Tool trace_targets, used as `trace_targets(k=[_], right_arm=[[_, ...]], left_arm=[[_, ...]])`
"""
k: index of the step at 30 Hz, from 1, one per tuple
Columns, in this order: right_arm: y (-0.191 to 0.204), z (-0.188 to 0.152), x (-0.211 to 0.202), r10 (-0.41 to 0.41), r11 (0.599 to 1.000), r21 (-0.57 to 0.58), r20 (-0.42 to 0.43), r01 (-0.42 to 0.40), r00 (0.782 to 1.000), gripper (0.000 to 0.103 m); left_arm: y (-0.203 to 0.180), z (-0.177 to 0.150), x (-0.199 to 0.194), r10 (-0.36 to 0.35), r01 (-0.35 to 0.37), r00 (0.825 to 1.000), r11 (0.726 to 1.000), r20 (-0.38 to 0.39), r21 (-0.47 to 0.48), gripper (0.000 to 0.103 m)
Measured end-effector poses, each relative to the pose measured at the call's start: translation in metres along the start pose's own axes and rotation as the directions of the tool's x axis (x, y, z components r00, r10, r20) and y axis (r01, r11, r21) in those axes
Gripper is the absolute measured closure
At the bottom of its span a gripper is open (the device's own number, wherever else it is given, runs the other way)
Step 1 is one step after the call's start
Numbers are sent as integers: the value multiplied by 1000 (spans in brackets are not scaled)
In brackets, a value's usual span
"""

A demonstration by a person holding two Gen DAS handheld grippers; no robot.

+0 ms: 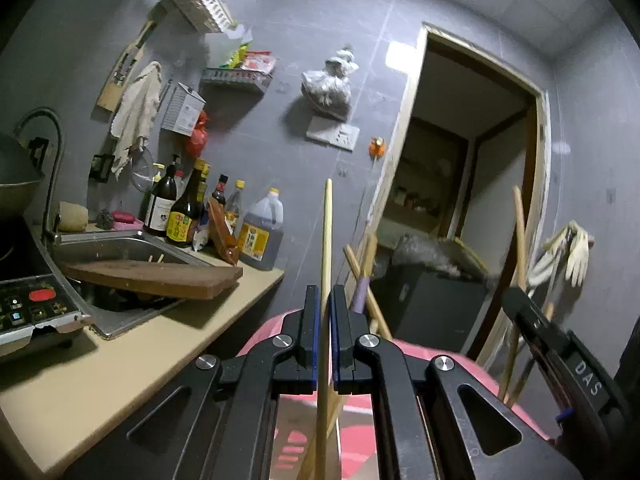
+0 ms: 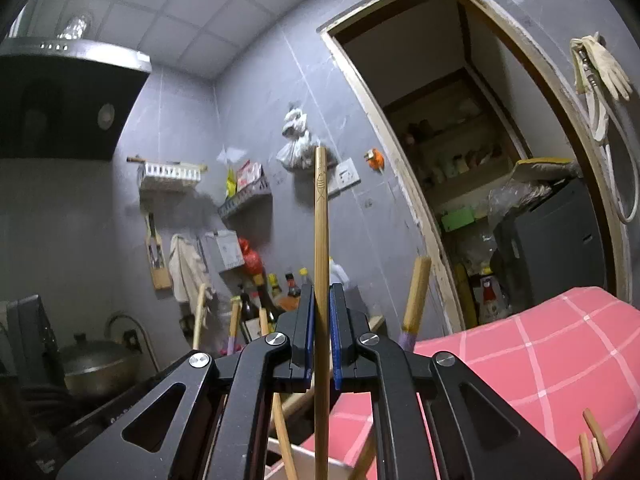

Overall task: Organize utensils
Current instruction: 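Lower the chopstick into the holder and open the left tool while the right tool releases its own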

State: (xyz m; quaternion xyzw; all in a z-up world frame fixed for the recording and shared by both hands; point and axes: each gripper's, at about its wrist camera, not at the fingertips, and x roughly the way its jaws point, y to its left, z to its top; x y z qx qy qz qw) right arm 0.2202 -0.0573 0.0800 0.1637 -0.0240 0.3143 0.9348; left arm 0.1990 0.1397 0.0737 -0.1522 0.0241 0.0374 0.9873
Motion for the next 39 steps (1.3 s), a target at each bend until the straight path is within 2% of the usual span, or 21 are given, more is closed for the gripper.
trace_targets(k=[11, 18, 30, 33, 36, 39], right_arm=[[10, -21, 6, 0, 997, -72, -147, -11, 989, 98], [16, -25, 6, -5, 996, -91, -188, -12, 982, 97], [16, -26, -1, -17, 995, -96, -194, -1, 981, 96], [16, -25, -3, -16, 995, -97, -180, -2, 984, 92], [19, -24, -5, -13, 995, -101, -159, -4, 987, 82], [21, -23, -8, -15, 994, -109, -137, 0, 990, 81]], left_arm=[[-6, -24, 6, 23, -20, 997, 999, -73, 41, 99], [-8, -27, 3, 22, -19, 997, 999, -79, 41, 99], [-11, -31, -4, 7, -5, 997, 999, -80, 32, 98], [-10, -31, -6, 1, 1, 997, 1000, -81, 22, 98], [-8, -30, -8, -8, 8, 996, 1000, -87, 4, 93], [-7, -27, -9, -13, 12, 996, 1000, -93, -12, 92]])
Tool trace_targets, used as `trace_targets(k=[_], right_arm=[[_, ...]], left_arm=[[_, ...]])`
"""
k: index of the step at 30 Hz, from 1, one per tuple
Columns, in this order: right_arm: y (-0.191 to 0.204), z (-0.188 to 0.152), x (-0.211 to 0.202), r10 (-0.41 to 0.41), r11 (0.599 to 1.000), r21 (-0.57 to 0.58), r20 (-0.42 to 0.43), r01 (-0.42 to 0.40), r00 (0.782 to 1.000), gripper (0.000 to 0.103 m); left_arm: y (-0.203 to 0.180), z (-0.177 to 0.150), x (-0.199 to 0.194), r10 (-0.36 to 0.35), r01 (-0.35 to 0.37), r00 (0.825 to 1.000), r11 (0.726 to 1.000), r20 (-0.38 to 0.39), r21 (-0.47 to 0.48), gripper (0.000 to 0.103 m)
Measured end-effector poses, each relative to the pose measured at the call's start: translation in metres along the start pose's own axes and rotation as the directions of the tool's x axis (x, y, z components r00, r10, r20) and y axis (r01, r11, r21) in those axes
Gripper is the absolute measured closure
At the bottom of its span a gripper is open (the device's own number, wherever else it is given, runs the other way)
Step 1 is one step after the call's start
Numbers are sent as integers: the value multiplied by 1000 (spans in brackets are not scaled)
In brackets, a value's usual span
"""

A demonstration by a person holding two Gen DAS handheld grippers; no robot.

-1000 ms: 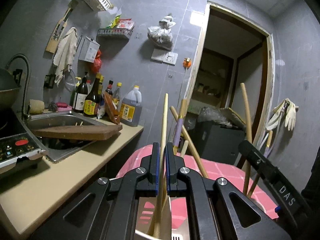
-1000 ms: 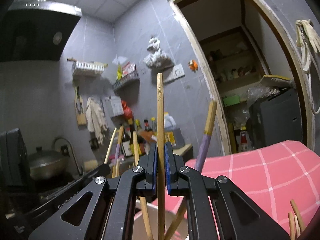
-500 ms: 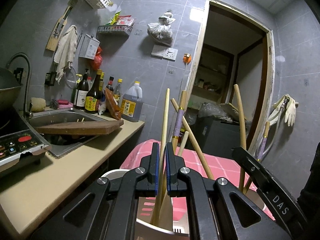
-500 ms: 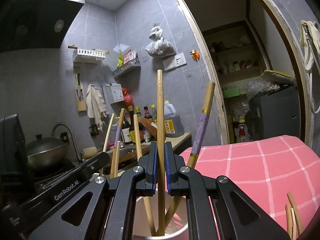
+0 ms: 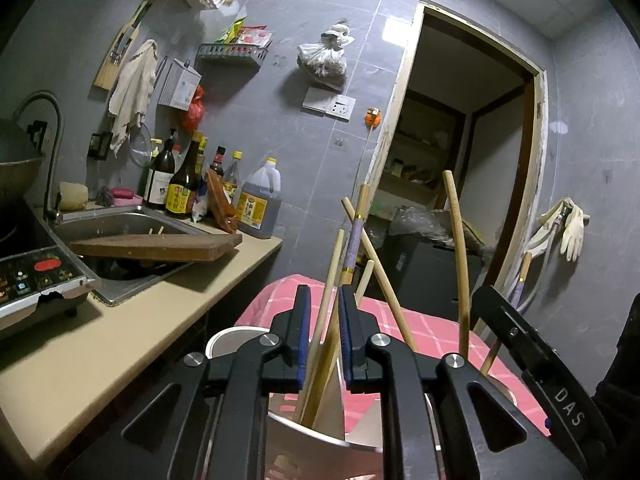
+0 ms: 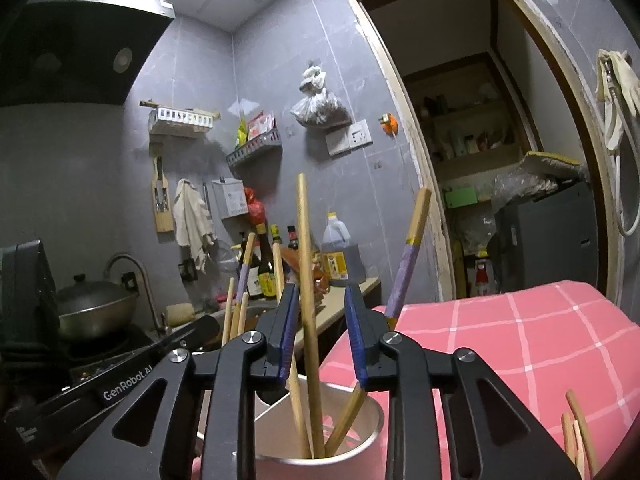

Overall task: Organize utensils
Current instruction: 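Lower the chopstick into the holder and open the left tool while the right tool releases its own, then withdraw both open tools from the holder back toward the remaining chopsticks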

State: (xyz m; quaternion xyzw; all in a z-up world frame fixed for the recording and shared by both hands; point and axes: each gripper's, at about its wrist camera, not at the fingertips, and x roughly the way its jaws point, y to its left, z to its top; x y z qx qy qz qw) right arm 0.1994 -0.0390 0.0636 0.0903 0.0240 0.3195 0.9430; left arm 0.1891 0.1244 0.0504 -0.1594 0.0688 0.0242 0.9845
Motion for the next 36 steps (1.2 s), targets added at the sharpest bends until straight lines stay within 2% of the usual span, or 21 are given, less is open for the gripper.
trace_targets(k=[4, 9, 14, 17, 23, 26, 27, 29, 30, 33, 36], right_arm=[[0, 1, -1, -8, 1000, 0, 10, 8, 1000, 81], [0, 5, -7, -22, 1000, -2, 41, 22, 999, 79], [3, 18, -11, -39, 999, -16, 36, 40, 999, 78], [2, 25, -20, -57, 998, -13, 34, 58, 998, 71], [-9, 39, -46, -89, 996, 5, 7, 89, 996, 49], [-15, 45, -66, -106, 994, 13, 5, 106, 994, 33], [-18, 47, -73, -113, 993, 16, 7, 113, 994, 24], [-25, 52, -89, -138, 990, 15, 11, 138, 990, 19], [-28, 53, -95, -154, 988, 12, 12, 154, 988, 15], [-38, 60, -114, -201, 979, 15, 13, 201, 979, 0], [-48, 63, -132, -234, 972, 1, 10, 234, 972, 0]], left_arm=[[0, 1, -7, -2, 2, 1000, 1000, 6, -7, 91], [2, 5, -14, 0, 1, 1000, 1000, 16, -21, 78], [2, 14, -21, 9, -8, 999, 1000, 31, -21, 68], [-1, 20, -26, 21, -21, 999, 1000, 37, -12, 59], [-15, 26, -38, 15, -16, 999, 1000, 37, 17, 48], [-28, 27, -45, -3, 2, 999, 999, 38, 41, 37], [-33, 27, -47, -11, 10, 999, 999, 38, 48, 34], [-43, 25, -50, -35, 33, 999, 997, 31, 65, 31], [-46, 24, -51, -42, 40, 999, 997, 26, 68, 26], [-58, 19, -54, -75, 74, 997, 994, 7, 75, 24], [-71, 12, -58, -108, 109, 994, 989, -12, 96, 22]])
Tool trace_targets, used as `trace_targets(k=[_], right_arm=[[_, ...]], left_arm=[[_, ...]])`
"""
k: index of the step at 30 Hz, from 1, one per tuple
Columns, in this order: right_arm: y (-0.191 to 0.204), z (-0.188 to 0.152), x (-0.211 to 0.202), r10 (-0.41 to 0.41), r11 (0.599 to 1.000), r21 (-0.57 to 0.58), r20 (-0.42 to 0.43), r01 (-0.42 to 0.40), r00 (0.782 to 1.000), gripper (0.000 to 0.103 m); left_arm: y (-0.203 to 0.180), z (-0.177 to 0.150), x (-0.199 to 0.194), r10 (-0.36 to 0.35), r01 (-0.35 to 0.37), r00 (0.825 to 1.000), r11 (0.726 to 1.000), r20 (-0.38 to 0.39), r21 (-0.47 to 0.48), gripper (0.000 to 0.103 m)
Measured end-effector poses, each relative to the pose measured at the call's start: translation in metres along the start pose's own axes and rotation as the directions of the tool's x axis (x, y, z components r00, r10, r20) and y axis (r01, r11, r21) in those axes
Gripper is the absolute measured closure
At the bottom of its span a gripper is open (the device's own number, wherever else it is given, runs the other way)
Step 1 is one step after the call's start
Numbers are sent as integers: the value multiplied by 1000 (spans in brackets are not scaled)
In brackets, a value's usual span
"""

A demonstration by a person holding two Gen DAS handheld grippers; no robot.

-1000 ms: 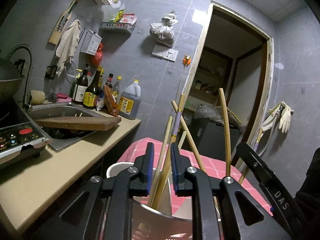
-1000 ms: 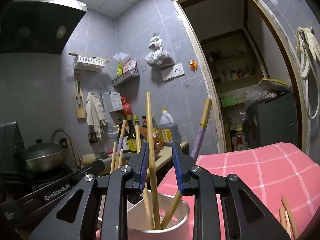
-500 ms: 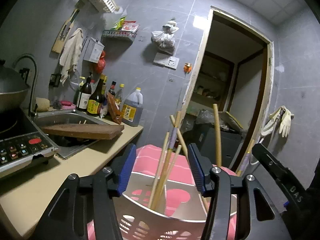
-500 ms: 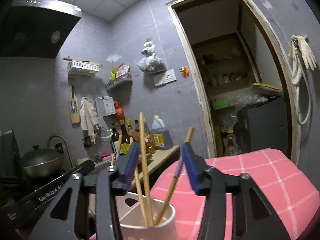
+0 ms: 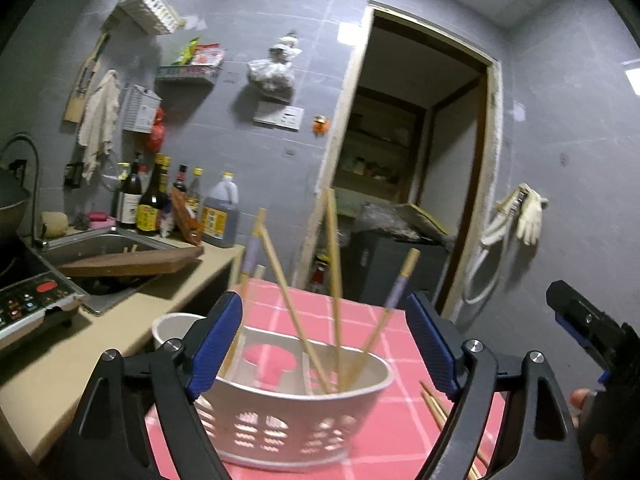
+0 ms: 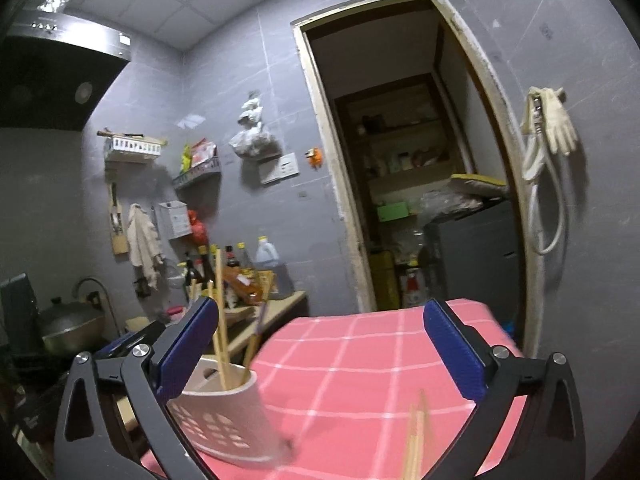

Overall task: Organize utensils
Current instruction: 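Withdraw both open tools from the holder back toward the remaining chopsticks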

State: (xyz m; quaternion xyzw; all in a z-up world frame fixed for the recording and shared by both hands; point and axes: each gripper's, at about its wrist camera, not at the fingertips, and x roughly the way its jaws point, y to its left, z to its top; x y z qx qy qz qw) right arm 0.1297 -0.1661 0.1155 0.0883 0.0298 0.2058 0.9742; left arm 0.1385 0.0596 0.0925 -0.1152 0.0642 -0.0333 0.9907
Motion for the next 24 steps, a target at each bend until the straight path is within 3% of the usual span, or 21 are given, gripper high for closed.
trace_targets(k=[1, 3, 9, 16, 21, 24], right_arm=[[-4, 1, -5, -14, 1000, -10, -2, 14, 1000, 0], [-11, 1, -12, -31, 999, -24, -9, 31, 999, 0], [-33, -3, -24, -97, 993, -84, -100, 88, 990, 0], [-61, -24, -28, -159, 981, -147, -231, 127, 960, 0], [-77, -46, -18, -156, 982, -158, -348, 106, 924, 0], [-83, -58, -9, -141, 984, -158, -421, 80, 896, 0]], left_arm=[[-5, -2, -1, -19, 19, 1000, 1000, -8, 7, 20], [-14, -5, -2, -50, 50, 999, 999, -22, 9, 4], [-42, -18, -2, -107, 111, 991, 993, -84, 44, 4], [-72, -43, 16, -141, 159, 970, 984, -197, 80, 4], [-91, -65, 32, -134, 175, 945, 978, -297, 116, 4], [-100, -81, 46, -132, 193, 917, 972, -376, 130, 4]])
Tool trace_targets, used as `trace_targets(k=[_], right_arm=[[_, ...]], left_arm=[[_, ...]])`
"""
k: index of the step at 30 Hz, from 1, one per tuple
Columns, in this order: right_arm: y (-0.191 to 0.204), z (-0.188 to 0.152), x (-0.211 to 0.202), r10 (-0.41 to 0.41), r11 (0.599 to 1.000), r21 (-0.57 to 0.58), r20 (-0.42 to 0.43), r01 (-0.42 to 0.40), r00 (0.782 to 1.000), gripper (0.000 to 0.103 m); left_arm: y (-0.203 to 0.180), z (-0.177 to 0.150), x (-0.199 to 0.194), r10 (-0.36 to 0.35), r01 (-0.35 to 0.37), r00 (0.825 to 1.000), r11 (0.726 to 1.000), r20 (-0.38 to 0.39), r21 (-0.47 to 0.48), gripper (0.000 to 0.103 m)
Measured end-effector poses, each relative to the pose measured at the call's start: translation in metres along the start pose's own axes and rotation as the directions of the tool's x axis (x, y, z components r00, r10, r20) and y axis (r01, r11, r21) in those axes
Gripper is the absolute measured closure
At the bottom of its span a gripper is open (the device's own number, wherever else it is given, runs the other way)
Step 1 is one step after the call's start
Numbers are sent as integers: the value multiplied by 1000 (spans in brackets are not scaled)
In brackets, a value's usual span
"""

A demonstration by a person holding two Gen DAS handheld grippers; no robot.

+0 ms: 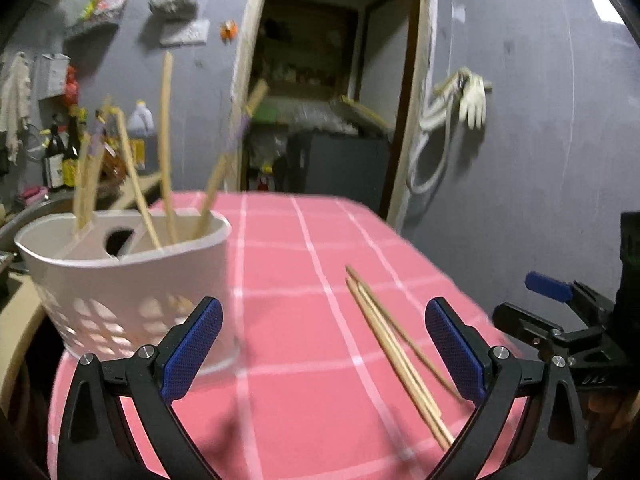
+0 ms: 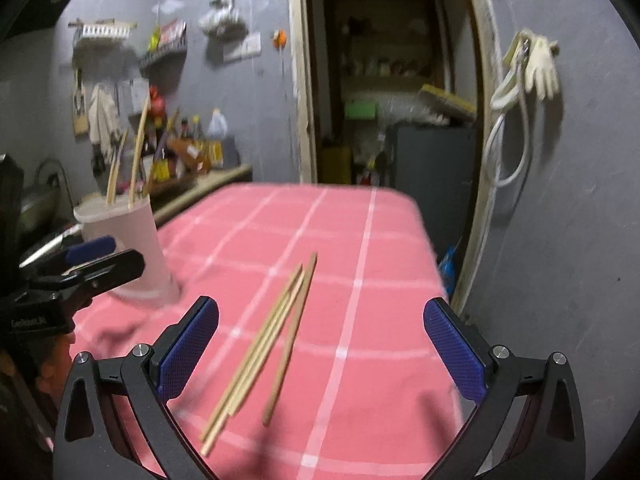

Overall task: Organize utensils
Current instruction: 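Withdraw both open tools from the holder back toward the remaining chopsticks, then grasp a wooden chopstick with the left tool while the right tool grasps another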

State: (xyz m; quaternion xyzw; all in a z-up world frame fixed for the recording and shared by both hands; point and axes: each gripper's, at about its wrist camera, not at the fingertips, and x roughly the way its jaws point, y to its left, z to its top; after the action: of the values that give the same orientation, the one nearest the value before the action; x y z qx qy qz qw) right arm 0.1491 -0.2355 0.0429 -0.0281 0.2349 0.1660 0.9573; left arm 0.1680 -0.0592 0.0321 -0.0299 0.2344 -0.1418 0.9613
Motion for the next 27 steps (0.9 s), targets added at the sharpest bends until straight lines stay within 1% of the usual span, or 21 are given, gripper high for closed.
trace_targets(k=[2, 4, 5, 6, 7, 8, 9, 10, 11, 13, 14, 16, 18, 19, 23, 25, 27], right_arm=[[-2, -4, 10, 16, 1000, -8, -46, -17, 999, 0], [-5, -6, 18, 25, 1000, -16, -81, -26, 996, 8], [-5, -8, 21, 29, 999, -19, -97, -31, 995, 10], [-6, -9, 24, 36, 999, -20, -114, -39, 993, 16], [-8, -10, 29, 44, 999, -22, -134, -47, 990, 21], [-9, -12, 31, 50, 998, -24, -150, -54, 987, 23], [-9, -13, 34, 58, 998, -25, -165, -63, 985, 28], [-10, -14, 38, 69, 997, -28, -185, -75, 980, 33], [-10, -16, 41, 77, 996, -31, -200, -85, 977, 35], [-9, -17, 47, 98, 994, -33, -232, -108, 968, 43], [-9, -17, 49, 106, 993, -33, -243, -118, 964, 44], [-8, -18, 55, 127, 989, -38, -277, -143, 952, 52], [-7, -20, 61, 138, 987, -39, -309, -158, 941, 57], [-7, -21, 64, 143, 986, -35, -324, -163, 935, 60], [-9, -24, 73, 171, 982, -11, -365, -188, 915, 65], [-12, -23, 75, 184, 981, 5, -369, -196, 911, 76], [-17, -22, 77, 193, 980, 27, -367, -197, 910, 82]], left_arm=[[-4, -4, 15, -19, 19, 997, 1000, -71, 6, 5], [-7, -7, 26, -31, 32, 993, 999, -117, 10, 6], [-8, -7, 31, -36, 38, 990, 999, -139, 12, 10], [-9, -8, 36, -45, 48, 985, 999, -165, 11, 17], [-8, -8, 42, -57, 59, 979, 998, -196, 6, 20], [-7, -8, 47, -68, 69, 973, 998, -221, -1, 25], [-7, -7, 53, -80, 80, 966, 997, -247, -10, 29], [-7, -7, 59, -91, 89, 958, 996, -270, -22, 30], [-6, -7, 64, -102, 96, 951, 995, -293, -36, 32], [-5, -7, 76, -125, 109, 933, 992, -337, -64, 37], [-5, -6, 80, -130, 113, 928, 991, -350, -71, 41], [-5, -6, 87, -143, 119, 917, 989, -373, -87, 44], [-3, -6, 87, -154, 125, 908, 987, -390, -99, 49], [-3, -5, 91, -161, 129, 903, 986, -399, -106, 49], [-5, -3, 97, -182, 146, 893, 982, -412, -117, 51], [-7, -3, 100, -193, 156, 885, 980, -423, -119, 55], [-8, -3, 105, -197, 163, 876, 980, -441, -114, 66]])
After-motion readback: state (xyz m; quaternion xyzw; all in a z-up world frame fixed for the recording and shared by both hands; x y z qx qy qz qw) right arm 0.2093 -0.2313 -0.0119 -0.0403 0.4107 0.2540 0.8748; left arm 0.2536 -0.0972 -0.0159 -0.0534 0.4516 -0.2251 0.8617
